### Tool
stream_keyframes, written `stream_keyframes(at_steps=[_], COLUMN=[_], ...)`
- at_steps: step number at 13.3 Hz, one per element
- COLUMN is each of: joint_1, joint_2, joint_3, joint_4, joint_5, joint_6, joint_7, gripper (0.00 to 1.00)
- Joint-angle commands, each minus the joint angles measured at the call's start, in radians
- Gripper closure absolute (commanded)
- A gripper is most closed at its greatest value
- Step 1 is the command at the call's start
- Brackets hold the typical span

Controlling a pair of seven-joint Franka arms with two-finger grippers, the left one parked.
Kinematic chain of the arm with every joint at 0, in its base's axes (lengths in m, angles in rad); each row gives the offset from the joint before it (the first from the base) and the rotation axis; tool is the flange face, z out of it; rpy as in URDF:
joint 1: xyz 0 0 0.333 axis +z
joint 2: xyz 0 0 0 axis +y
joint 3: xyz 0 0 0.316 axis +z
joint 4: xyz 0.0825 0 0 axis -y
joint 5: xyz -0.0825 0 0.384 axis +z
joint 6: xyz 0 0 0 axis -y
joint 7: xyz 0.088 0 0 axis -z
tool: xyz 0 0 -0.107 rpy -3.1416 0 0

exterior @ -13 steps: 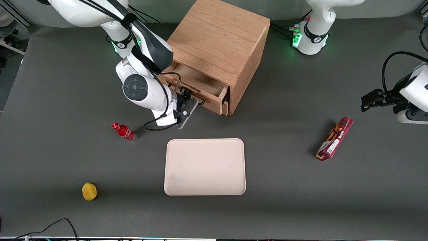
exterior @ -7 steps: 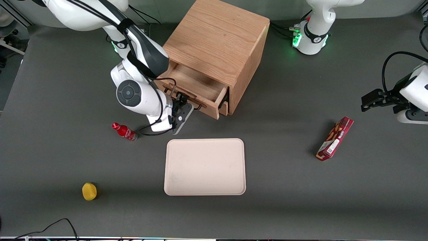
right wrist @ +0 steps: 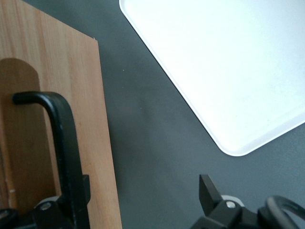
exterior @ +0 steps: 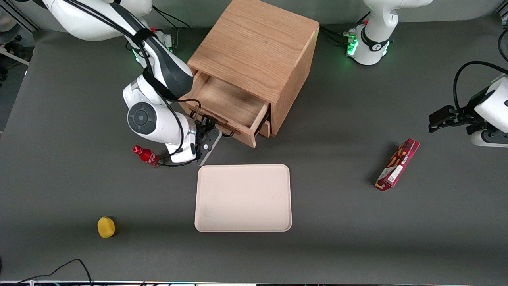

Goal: Open upper drawer
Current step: 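Pull the handle outward with the right gripper, sliding the drawer open, then keep pulling the drawer handle further out with the right gripper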

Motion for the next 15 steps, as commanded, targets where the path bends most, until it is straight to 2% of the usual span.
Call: stream_keyframes(at_steps=[1, 15], joint_1=[-0.011, 0.004], joint_2=[0.017, 0.072], joint_3=[-0.008, -0.045], joint_4=[0.021, 0.188], joint_5=[-0.047, -0.064], joint_6=[-0.035, -0.162], joint_7=[-0.035, -0.048], gripper=[0.0, 0.0])
